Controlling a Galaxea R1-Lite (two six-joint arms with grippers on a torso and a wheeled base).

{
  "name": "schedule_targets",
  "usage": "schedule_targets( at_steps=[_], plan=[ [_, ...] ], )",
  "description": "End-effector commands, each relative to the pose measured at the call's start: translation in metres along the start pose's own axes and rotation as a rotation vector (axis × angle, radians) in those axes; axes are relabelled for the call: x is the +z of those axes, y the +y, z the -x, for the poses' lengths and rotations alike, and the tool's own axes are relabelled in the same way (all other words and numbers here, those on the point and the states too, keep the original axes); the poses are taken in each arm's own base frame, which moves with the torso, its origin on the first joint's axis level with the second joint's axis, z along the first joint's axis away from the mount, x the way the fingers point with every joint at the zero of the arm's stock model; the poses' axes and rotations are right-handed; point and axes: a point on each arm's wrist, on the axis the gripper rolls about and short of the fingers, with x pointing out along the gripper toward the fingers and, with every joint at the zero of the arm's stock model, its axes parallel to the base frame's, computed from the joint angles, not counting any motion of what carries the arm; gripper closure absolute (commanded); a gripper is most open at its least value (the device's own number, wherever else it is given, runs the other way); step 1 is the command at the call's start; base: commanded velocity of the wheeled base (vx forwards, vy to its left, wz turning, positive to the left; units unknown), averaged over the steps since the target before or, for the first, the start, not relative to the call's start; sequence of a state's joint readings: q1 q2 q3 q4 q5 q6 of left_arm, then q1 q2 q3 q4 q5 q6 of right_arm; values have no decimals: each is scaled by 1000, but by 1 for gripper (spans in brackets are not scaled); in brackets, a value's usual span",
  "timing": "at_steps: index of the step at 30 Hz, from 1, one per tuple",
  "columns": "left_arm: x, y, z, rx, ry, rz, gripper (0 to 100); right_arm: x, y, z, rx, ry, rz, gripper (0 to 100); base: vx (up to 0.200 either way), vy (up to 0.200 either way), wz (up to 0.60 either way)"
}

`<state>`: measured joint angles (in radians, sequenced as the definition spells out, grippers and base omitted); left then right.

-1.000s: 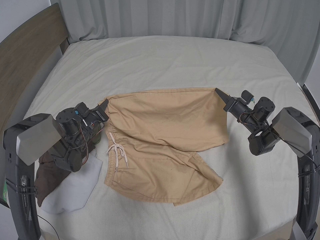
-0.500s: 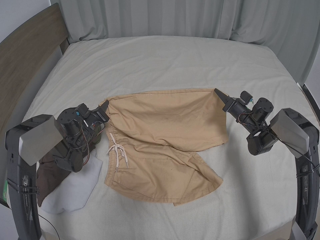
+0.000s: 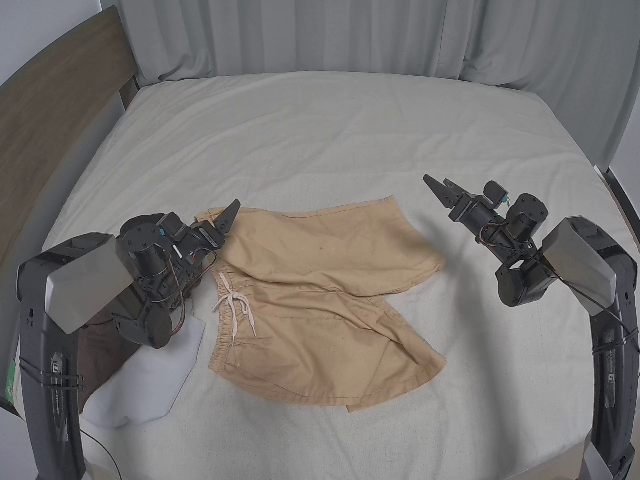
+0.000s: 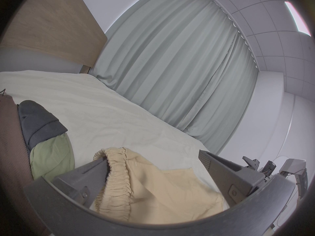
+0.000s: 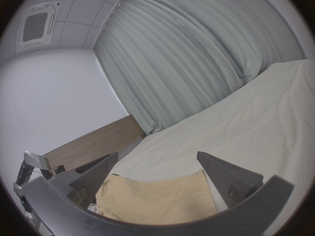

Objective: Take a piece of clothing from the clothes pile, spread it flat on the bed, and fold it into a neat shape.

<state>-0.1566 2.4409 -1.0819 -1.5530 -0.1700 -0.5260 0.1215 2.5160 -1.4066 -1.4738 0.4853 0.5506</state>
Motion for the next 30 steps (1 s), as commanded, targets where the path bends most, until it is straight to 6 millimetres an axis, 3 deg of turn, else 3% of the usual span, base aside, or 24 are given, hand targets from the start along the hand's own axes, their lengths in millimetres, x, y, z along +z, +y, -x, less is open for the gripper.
schedule_targets(
  at_steps=[1, 8, 17, 20, 25, 30],
  plan=[
    [-9, 3, 2, 11, 24, 10, 0, 11, 6, 7, -7, 0, 3, 0, 0, 0, 0],
    [-10, 5, 13, 38, 54, 14, 0, 28, 32, 30, -13, 12, -3, 0, 0, 0, 0],
    [22, -15, 70, 73, 146, 19, 0, 46, 80, 78, -48, 99, -33, 0, 0, 0, 0],
    [42, -24, 95, 52, 164, 8, 0, 56, 99, 93, -44, 110, -36, 0, 0, 0, 0],
    [78, -52, 129, -104, 177, -13, 0, 62, 126, 116, -31, 138, -54, 0, 0, 0, 0],
    [89, -67, 153, -204, 215, -11, 0, 55, 137, 132, -27, 197, -98, 0, 0, 0, 0]
  ],
)
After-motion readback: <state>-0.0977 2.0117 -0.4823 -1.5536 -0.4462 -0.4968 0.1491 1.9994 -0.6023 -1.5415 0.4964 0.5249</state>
